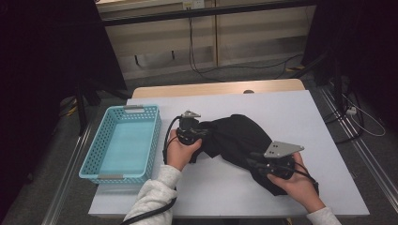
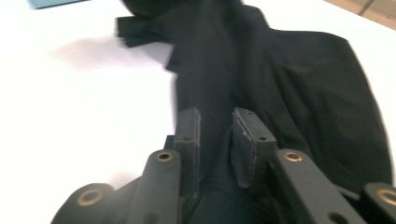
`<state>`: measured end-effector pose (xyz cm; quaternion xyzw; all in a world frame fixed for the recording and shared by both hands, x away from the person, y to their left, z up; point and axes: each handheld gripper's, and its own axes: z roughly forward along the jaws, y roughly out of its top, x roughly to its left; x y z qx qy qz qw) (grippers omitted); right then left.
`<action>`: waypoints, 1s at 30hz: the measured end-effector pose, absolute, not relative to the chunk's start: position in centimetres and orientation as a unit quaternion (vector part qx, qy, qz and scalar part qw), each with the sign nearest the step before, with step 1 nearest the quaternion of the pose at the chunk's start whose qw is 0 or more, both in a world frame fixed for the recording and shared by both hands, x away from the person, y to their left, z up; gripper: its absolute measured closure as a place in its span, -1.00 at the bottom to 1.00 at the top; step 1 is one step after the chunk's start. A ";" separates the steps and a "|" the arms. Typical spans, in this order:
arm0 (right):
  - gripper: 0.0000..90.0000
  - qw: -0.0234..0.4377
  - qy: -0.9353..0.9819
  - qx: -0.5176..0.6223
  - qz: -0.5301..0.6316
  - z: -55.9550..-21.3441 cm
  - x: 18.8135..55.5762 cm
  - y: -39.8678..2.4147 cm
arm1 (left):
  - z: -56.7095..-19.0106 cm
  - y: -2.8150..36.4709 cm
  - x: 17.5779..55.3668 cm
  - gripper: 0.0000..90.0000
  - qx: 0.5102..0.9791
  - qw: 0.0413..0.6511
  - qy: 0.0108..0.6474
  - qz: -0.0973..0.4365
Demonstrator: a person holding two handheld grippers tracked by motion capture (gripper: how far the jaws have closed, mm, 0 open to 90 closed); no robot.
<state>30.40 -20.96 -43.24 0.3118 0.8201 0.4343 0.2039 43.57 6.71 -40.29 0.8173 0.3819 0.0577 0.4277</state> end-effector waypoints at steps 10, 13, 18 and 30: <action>0.20 0.186 0.869 0.289 0.355 -45.4 29.9 -19.1 | -41.2 7.4 44.4 0.98 0.804 0.437 0.401 0.047; -0.16 0.206 0.868 0.303 0.336 -45.8 30.1 -20.1 | -41.6 7.7 44.3 0.98 0.803 0.436 0.404 0.044; -0.27 0.200 0.860 0.331 0.333 -46.0 30.4 -21.6 | -42.1 7.9 44.0 0.97 0.805 0.437 0.400 0.038; 0.83 0.165 0.847 0.371 0.343 -45.7 31.2 -23.0 | -42.8 8.8 42.3 0.97 0.805 0.447 0.390 0.034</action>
